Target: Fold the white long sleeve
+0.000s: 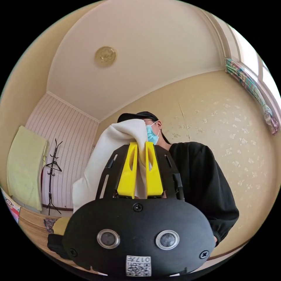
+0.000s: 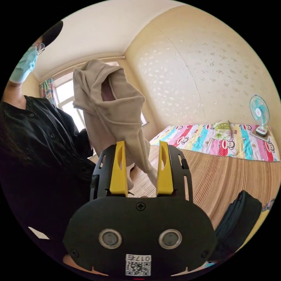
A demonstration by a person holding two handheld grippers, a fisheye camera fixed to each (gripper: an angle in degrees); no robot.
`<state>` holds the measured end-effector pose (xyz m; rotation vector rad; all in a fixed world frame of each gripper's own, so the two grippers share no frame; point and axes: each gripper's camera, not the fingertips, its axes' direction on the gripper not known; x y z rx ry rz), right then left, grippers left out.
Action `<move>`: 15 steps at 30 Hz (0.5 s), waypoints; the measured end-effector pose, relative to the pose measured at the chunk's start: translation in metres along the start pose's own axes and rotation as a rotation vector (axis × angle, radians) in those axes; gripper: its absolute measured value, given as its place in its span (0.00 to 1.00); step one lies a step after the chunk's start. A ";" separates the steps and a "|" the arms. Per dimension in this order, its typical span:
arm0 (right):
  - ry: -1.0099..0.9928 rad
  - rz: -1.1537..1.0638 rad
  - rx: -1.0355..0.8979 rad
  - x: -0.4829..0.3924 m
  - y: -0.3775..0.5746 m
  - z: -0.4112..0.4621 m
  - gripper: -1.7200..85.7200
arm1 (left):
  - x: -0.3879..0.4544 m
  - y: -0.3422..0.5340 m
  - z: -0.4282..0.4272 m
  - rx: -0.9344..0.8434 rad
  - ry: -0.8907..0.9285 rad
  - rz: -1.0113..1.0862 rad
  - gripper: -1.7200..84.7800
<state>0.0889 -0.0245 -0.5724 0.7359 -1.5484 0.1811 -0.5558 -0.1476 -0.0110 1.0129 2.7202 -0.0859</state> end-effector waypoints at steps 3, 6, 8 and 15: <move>-0.098 -0.136 -0.081 -0.028 -0.029 0.042 0.10 | 0.019 0.002 0.011 -0.012 -0.024 0.000 0.08; 0.210 -0.169 -0.005 -0.055 -0.051 0.038 0.07 | 0.064 -0.011 0.020 -0.102 -0.146 0.058 0.08; 0.390 -0.100 0.181 -0.075 -0.071 0.008 0.06 | 0.109 -0.017 0.032 -0.221 -0.386 0.096 0.08; 0.726 -0.230 0.516 -0.191 -0.098 0.002 0.06 | 0.150 0.015 0.045 -0.322 -1.095 -0.161 0.08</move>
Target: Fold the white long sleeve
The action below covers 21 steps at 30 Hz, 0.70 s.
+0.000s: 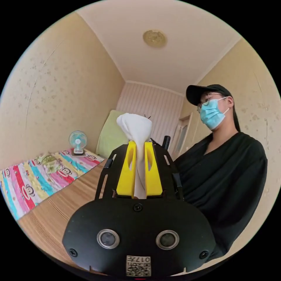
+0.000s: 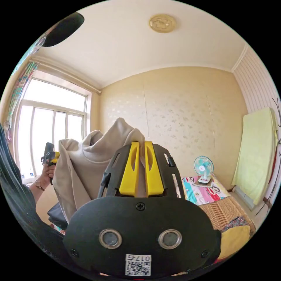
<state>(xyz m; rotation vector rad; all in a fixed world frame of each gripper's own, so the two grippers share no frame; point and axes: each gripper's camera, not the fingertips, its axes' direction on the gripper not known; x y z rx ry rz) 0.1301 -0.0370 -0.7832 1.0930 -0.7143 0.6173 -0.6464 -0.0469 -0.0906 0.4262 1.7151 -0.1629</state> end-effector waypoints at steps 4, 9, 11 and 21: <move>0.026 -0.109 0.125 -0.052 -0.014 -0.007 0.06 | -0.007 0.034 0.063 -0.091 -0.150 -0.233 0.09; 0.122 -0.223 0.203 -0.091 -0.023 -0.011 0.06 | -0.005 0.056 0.171 -0.324 -0.123 -0.394 0.12; 0.190 -0.272 0.192 -0.102 -0.028 -0.007 0.06 | 0.007 0.052 0.209 -0.372 -0.016 -0.384 0.14; 0.261 -0.246 0.223 -0.091 -0.038 -0.016 0.06 | 0.072 -0.039 0.279 -0.461 -0.252 -0.252 0.22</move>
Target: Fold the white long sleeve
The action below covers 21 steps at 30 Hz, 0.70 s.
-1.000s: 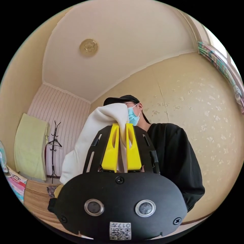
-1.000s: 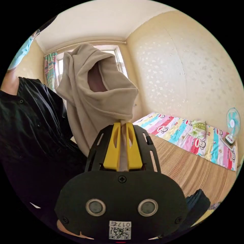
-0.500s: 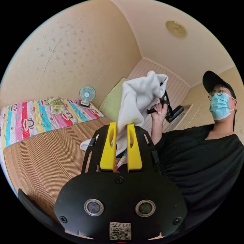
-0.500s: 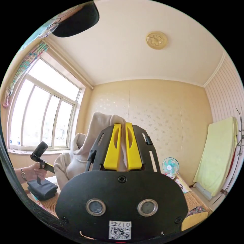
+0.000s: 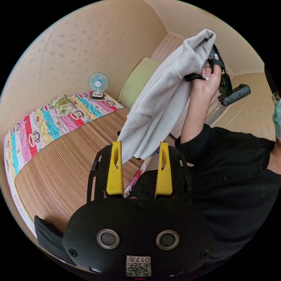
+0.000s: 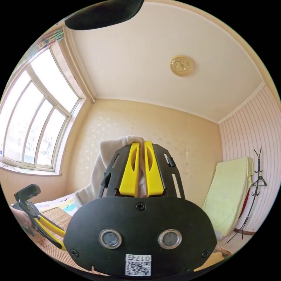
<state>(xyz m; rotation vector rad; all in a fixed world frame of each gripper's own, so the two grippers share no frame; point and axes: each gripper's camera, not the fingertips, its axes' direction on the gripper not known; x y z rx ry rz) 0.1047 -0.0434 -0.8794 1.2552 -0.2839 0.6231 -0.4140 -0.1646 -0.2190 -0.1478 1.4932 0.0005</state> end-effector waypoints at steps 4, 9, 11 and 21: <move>-0.061 0.035 0.046 0.019 0.010 -0.014 0.06 | 0.004 -0.040 0.001 0.106 -0.144 -0.076 0.22; -0.134 0.051 0.000 0.054 0.015 -0.013 0.06 | 0.006 -0.068 -0.020 0.188 0.112 0.031 0.10; -0.089 0.048 -0.056 0.075 0.022 -0.006 0.06 | 0.011 -0.070 -0.054 0.268 0.117 0.022 0.04; -0.315 -0.150 -0.864 0.075 0.207 0.354 0.05 | -0.108 -0.213 -0.205 0.373 -0.564 -0.205 0.06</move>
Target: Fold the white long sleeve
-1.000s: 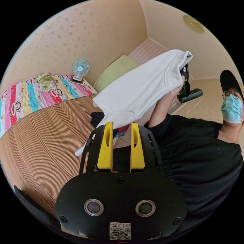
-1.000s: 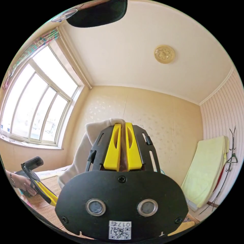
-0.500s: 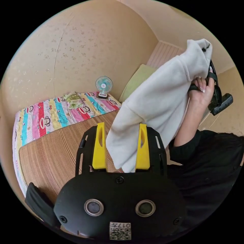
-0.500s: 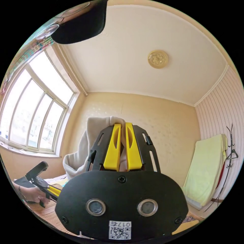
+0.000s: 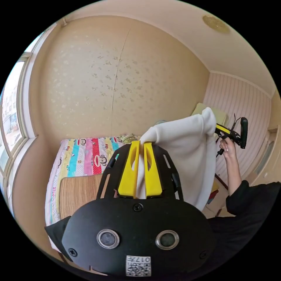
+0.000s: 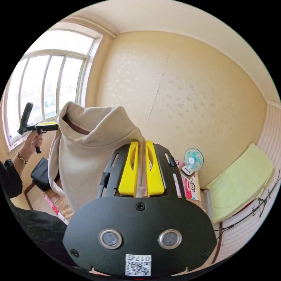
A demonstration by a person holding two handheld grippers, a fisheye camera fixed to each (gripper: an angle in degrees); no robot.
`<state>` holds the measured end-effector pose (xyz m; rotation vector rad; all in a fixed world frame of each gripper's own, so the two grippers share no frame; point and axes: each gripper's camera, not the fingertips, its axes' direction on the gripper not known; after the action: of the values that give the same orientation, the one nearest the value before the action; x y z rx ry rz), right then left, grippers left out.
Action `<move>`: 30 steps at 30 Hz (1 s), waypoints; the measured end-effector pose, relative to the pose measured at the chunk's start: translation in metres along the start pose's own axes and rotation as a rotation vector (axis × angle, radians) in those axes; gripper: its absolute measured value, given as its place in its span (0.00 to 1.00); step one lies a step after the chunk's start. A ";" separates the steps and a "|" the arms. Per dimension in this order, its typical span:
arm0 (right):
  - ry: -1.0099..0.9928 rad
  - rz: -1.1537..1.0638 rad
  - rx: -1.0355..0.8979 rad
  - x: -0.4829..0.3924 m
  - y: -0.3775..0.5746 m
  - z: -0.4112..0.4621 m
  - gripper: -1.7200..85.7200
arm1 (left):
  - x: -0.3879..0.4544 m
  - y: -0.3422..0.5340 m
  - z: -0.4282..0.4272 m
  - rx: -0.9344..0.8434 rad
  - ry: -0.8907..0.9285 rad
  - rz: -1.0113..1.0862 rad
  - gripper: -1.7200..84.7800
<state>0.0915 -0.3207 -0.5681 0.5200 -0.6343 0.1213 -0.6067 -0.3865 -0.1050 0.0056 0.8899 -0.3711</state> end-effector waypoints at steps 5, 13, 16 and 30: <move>0.001 -0.076 -0.331 0.018 0.079 0.170 0.05 | -0.129 -0.041 0.113 -0.330 -0.152 -0.345 0.12; -0.248 0.024 -0.807 0.048 0.362 0.267 0.06 | -0.173 0.190 0.157 -0.841 -0.134 -0.545 0.11; -0.298 0.071 -0.941 0.068 0.434 0.276 0.06 | -0.157 0.271 0.142 -0.966 -0.045 -0.707 0.10; -0.499 0.312 -1.177 0.194 0.463 0.365 0.11 | -0.207 0.186 0.101 -1.000 -0.090 -0.608 0.14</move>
<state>-0.0696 -0.1113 -0.0069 -0.7168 -1.1333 -0.1031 -0.5888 -0.1634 0.0888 -1.2142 0.8969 -0.4467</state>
